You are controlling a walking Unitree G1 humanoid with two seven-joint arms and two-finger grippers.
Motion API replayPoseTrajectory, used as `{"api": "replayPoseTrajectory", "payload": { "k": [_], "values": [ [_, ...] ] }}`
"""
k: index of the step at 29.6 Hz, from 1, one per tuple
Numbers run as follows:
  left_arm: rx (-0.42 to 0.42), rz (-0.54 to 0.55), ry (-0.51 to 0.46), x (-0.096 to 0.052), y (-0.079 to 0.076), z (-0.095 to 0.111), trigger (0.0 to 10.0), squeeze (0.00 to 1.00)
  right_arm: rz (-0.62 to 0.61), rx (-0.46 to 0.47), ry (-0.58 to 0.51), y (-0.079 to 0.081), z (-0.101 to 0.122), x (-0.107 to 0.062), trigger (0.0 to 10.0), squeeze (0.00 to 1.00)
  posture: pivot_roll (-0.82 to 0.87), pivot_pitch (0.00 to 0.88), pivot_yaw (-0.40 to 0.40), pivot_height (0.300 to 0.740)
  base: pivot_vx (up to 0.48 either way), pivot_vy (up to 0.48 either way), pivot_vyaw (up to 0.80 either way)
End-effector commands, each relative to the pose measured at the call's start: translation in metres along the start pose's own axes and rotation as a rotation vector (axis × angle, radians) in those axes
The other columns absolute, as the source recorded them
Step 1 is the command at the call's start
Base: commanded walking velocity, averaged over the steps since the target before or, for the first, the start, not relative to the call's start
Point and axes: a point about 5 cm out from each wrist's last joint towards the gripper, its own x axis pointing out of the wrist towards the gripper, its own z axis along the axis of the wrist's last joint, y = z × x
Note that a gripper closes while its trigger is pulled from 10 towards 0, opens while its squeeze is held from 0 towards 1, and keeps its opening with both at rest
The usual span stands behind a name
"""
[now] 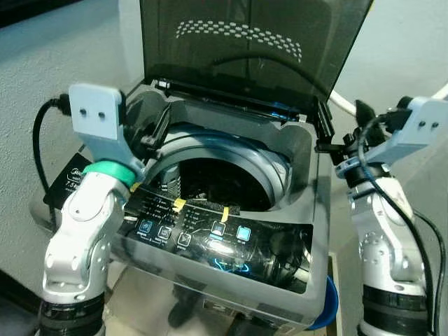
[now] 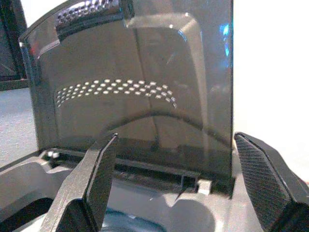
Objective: Clothes washing
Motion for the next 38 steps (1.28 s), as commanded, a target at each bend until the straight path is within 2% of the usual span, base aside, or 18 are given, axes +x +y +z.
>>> {"api": "replayPoseTrajectory", "payload": {
  "k": [1, 5, 10, 12, 20, 32, 38],
  "values": [
    [0.033, 0.038, 0.038, 0.001, 0.01, -0.006, 10.0, 0.0, 0.016, -0.003, 0.013, -0.001, -0.003, 0.0, 10.0, 0.0, 0.06, 0.017, -0.014, 0.74, 0.0, 0.0, 0.0],
    [0.054, 0.065, 0.023, 0.007, 0.018, -0.003, 10.0, 0.0, 0.052, 0.033, 0.03, 0.002, -0.007, 0.005, 10.0, 0.0, 0.06, 0.006, -0.015, 0.74, 0.0, 0.0, 0.0],
    [0.061, 0.106, -0.036, 0.021, 0.021, 0.004, 10.0, 0.0, 0.07, 0.085, 0.051, 0.017, -0.014, 0.012, 10.0, 0.0, 0.07, 0.0, -0.027, 0.74, 0.0, 0.0, 0.0],
    [0.054, 0.114, -0.053, 0.025, 0.02, 0.007, 10.0, 0.0, 0.079, 0.075, 0.042, 0.025, -0.017, 0.013, 10.0, 0.0, 0.07, 0.0, -0.027, 0.74, 0.0, 0.0, 0.0],
    [0.061, 0.114, -0.061, 0.024, 0.02, 0.007, 10.0, 0.0, 0.087, 0.067, 0.039, 0.03, -0.021, 0.012, 10.0, 0.0, 0.06, 0.002, -0.029, 0.74, 0.0, 0.0, 0.0],
    [0.063, 0.1, -0.081, 0.027, 0.017, 0.006, 10.0, 0.0, 0.077, 0.048, 0.045, 0.03, -0.024, 0.013, 10.0, 0.0, 0.06, 0.005, -0.026, 0.74, -0.287, 0.0, 0.0],
    [0.06, 0.096, -0.086, 0.029, 0.015, 0.006, 10.0, 0.0, 0.11, -0.018, 0.049, 0.033, -0.025, 0.013, 10.0, 0.0, 0.05, 0.007, -0.025, 0.74, -0.285, 0.0, 0.0]
  ]
}}
